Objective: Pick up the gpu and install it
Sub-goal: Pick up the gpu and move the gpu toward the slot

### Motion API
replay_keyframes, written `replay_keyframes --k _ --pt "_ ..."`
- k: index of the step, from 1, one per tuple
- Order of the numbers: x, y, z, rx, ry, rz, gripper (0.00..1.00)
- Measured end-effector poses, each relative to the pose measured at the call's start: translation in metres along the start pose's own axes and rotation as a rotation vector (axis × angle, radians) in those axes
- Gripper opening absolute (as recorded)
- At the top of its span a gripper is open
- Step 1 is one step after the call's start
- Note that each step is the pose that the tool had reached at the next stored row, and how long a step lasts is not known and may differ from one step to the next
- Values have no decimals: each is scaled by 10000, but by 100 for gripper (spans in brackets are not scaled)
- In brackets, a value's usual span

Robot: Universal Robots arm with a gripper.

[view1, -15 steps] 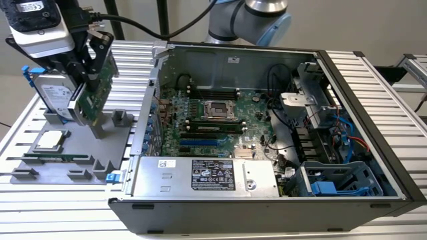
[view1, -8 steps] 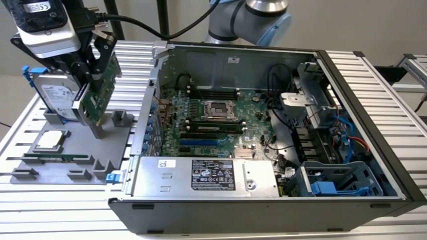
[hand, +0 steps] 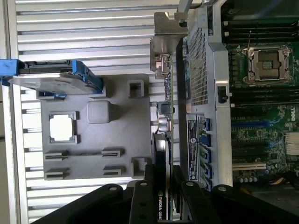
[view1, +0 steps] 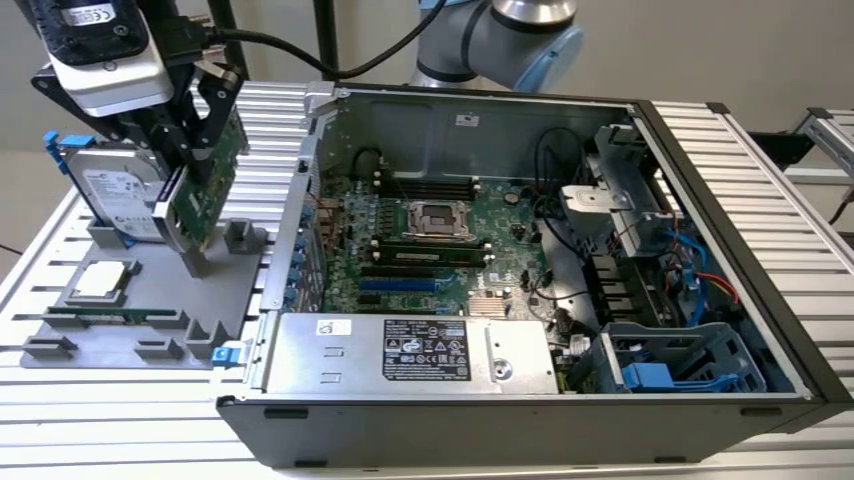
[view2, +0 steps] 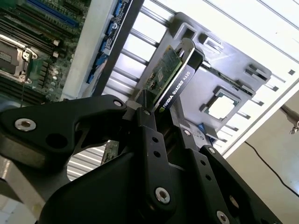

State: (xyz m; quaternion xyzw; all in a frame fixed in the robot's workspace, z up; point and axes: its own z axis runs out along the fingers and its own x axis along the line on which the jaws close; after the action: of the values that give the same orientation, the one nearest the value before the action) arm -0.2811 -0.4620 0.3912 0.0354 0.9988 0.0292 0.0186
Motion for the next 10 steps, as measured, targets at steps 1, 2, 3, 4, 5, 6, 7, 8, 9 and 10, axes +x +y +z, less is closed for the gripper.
replay_keyframes --k 1,2,3,4,5,6,7,8,9,10 --pt "-6 1 0 1 0 1 0" --pt "-12 1 0 1 0 1 0" --pt "-17 1 1 0 0 0 0" --pt "-24 2 1 0 0 0 0" --pt "-31 2 1 0 0 0 0" --pt "-37 3 1 0 0 0 0" --pt "-45 3 2 0 0 0 0" --pt "-54 4 2 0 0 1 0" --pt "-65 5 2 1 0 0 0" --pt "-75 5 3 0 0 0 0"
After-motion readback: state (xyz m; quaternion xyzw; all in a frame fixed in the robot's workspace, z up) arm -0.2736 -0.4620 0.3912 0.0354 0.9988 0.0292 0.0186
